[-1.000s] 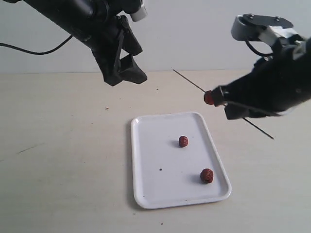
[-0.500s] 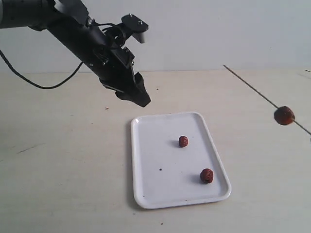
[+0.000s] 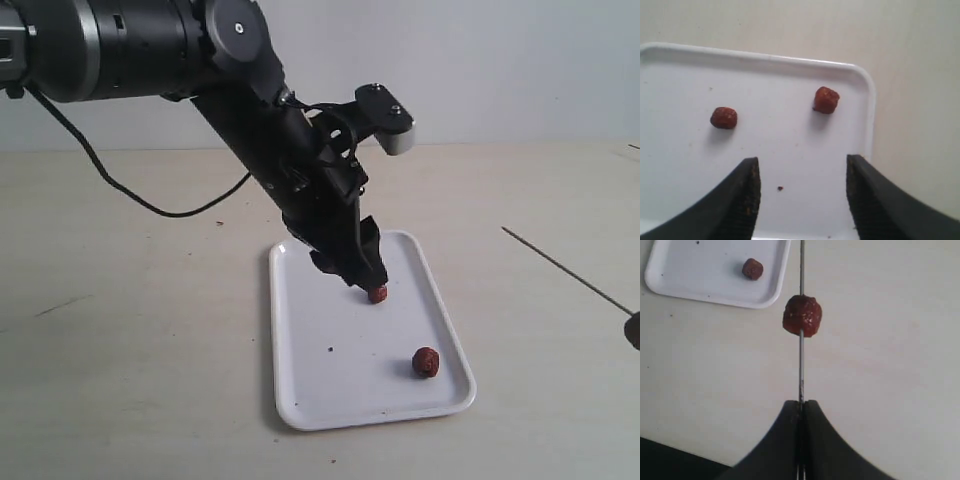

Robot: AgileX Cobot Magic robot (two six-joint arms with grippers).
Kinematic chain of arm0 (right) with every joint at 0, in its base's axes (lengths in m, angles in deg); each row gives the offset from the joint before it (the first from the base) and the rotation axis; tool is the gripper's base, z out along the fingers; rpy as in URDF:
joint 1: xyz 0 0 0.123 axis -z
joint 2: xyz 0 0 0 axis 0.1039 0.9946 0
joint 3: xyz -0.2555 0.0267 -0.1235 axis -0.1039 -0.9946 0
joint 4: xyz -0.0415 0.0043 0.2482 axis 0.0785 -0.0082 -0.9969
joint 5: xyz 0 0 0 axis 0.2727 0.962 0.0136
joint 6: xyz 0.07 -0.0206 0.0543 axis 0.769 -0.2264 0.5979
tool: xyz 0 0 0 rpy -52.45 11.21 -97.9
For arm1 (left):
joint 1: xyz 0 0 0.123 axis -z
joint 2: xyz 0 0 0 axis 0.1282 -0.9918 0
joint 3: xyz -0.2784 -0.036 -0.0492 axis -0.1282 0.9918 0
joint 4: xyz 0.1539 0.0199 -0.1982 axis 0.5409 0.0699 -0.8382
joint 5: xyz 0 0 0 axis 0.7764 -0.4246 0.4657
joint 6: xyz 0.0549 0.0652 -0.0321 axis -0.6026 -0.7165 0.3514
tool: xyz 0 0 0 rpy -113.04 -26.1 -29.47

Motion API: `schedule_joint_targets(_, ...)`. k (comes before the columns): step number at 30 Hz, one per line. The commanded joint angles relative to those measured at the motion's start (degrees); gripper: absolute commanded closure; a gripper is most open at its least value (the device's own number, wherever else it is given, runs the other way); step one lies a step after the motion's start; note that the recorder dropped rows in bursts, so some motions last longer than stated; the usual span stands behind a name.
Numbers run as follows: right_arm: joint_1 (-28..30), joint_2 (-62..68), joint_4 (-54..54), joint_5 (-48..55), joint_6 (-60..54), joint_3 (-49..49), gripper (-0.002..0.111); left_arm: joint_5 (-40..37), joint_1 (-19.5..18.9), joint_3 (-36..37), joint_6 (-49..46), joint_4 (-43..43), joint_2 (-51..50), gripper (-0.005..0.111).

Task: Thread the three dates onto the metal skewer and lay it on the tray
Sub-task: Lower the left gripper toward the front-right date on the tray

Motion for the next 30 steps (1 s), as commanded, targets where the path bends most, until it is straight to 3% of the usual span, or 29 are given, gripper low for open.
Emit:
schedule_joint_targets(1,0.31,-2.53,4.12,2.11,0.81,-0.29,0.108,-0.36,2.77,-0.13,15.37,2.34,0.15,0.054)
schedule_joint_targets(10,0.31,-7.23,8.54,2.11,1.78,-0.29,0.108,-0.27,8.71,-0.8,40.01,8.61,-1.44,0.054)
schedule_joint_targets(16,0.31,-8.09,9.02,2.11,1.68,-0.29,0.108,-2.6,11.55,-4.39,47.24,9.92,-7.13,0.054)
schedule_joint_targets(30,0.31,-8.09,9.62,2.11,0.19,-0.29,0.108,-4.03,11.78,-12.82,52.57,12.15,-15.04,0.054)
